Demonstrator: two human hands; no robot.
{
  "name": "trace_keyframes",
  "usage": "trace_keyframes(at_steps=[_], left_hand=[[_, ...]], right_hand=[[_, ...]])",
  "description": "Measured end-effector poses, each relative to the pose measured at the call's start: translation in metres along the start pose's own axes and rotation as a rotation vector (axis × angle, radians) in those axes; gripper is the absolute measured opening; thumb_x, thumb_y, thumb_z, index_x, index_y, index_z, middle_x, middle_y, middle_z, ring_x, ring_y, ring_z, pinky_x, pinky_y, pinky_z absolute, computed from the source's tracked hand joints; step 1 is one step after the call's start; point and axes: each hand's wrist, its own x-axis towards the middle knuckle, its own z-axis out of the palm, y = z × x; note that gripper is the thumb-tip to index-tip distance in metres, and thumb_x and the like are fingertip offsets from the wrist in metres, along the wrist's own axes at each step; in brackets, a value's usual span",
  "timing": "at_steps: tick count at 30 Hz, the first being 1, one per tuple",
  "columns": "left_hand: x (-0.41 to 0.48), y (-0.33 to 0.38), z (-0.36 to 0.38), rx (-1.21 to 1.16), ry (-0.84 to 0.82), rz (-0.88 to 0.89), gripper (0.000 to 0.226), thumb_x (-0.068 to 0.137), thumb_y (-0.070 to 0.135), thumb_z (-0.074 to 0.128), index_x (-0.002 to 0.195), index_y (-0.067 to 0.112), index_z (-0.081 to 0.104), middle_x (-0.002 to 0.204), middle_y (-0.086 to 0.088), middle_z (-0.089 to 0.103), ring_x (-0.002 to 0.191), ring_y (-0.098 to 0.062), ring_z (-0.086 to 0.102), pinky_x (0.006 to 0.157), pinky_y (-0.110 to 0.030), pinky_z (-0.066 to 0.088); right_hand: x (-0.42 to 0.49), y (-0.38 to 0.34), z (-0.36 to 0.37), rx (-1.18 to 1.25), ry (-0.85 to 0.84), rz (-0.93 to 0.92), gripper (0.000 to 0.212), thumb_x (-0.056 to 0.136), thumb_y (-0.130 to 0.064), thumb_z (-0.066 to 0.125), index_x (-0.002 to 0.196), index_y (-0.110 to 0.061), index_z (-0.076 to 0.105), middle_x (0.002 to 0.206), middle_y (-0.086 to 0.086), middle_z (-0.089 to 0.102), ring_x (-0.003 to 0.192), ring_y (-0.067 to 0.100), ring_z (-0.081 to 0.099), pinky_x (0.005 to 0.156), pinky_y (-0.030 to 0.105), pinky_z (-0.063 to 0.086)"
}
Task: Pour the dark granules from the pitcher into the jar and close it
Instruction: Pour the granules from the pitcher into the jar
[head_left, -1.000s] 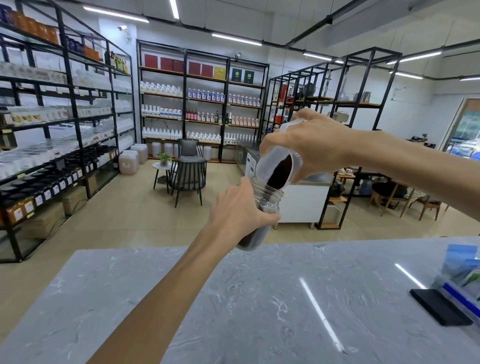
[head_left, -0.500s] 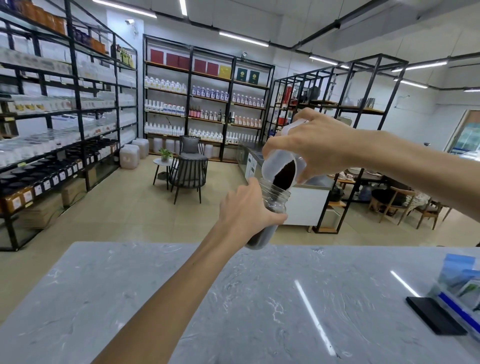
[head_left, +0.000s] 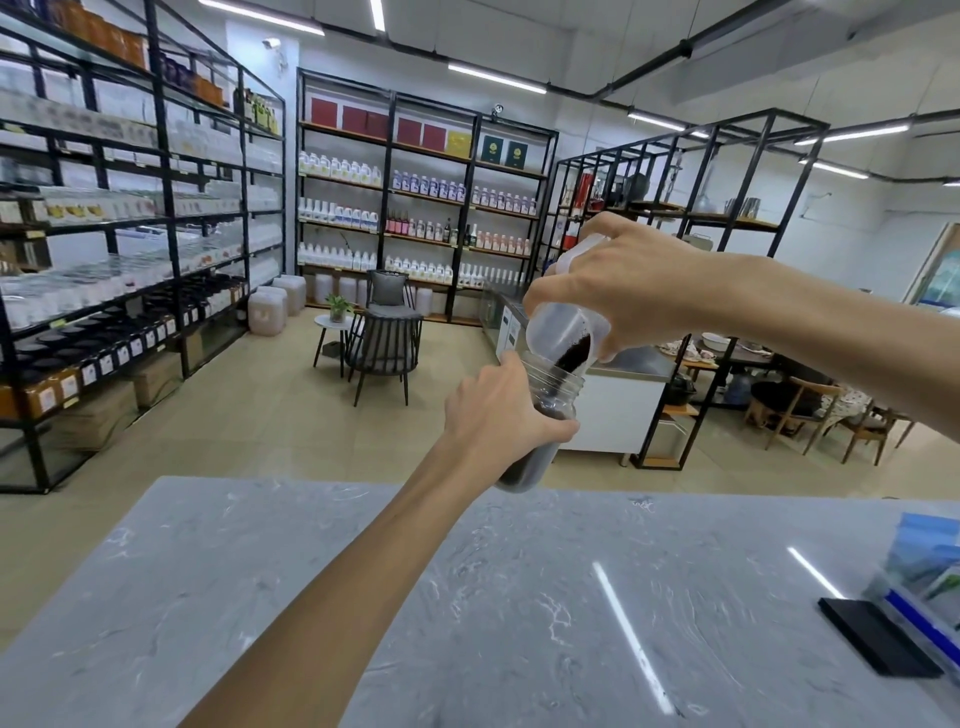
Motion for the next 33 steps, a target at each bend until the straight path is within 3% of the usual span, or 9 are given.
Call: trace_keyframes(at_steps=[16, 20, 23, 26, 33], left_hand=[[-0.007, 0.007, -0.007, 0.002, -0.015, 0.023, 0.068, 0.07, 0.064, 0.074, 0.11, 0.015, 0.049, 0.094, 0.0, 0.061, 0.085, -0.025, 0.058, 0.066, -0.032, 0.039], [-0.009, 0.008, -0.005, 0.004, -0.005, 0.034, 0.072, 0.069, 0.066, 0.074, 0.114, 0.016, 0.049, 0.09, 0.002, 0.054, 0.081, -0.024, 0.055, 0.065, -0.031, 0.037], [-0.01, 0.005, -0.004, -0.009, 0.008, 0.036, 0.08, 0.066, 0.069, 0.074, 0.121, 0.017, 0.049, 0.089, 0.004, 0.054, 0.078, -0.022, 0.052, 0.064, -0.03, 0.038], [-0.013, 0.004, -0.005, -0.005, 0.001, 0.033, 0.078, 0.065, 0.07, 0.075, 0.119, 0.019, 0.05, 0.089, 0.004, 0.057, 0.081, -0.022, 0.056, 0.064, -0.031, 0.039], [-0.018, 0.003, -0.008, -0.016, 0.001, 0.005, 0.07, 0.066, 0.066, 0.074, 0.111, 0.018, 0.051, 0.089, 0.004, 0.058, 0.079, -0.024, 0.055, 0.062, -0.032, 0.036]], right_hand=[[-0.013, 0.007, -0.002, -0.021, 0.101, -0.079, 0.093, 0.058, -0.051, 0.089, 0.131, -0.037, 0.034, 0.103, -0.011, 0.072, 0.092, 0.017, 0.069, 0.11, 0.047, 0.03], [-0.018, 0.006, -0.003, 0.001, 0.145, -0.097, 0.087, 0.06, -0.048, 0.089, 0.131, -0.035, 0.042, 0.102, -0.012, 0.073, 0.093, 0.015, 0.069, 0.111, 0.048, 0.03], [-0.02, 0.002, -0.001, -0.019, 0.229, -0.133, 0.086, 0.053, -0.043, 0.094, 0.126, -0.03, 0.052, 0.086, -0.011, 0.073, 0.083, 0.016, 0.07, 0.107, 0.05, 0.038], [-0.021, 0.003, -0.001, -0.014, 0.32, -0.134, 0.085, 0.048, -0.04, 0.097, 0.122, -0.028, 0.057, 0.083, -0.01, 0.072, 0.077, 0.016, 0.071, 0.104, 0.051, 0.042], [-0.018, -0.001, 0.004, -0.022, 0.262, -0.119, 0.089, 0.051, -0.05, 0.093, 0.126, -0.032, 0.049, 0.09, -0.009, 0.074, 0.081, 0.017, 0.071, 0.108, 0.05, 0.037]])
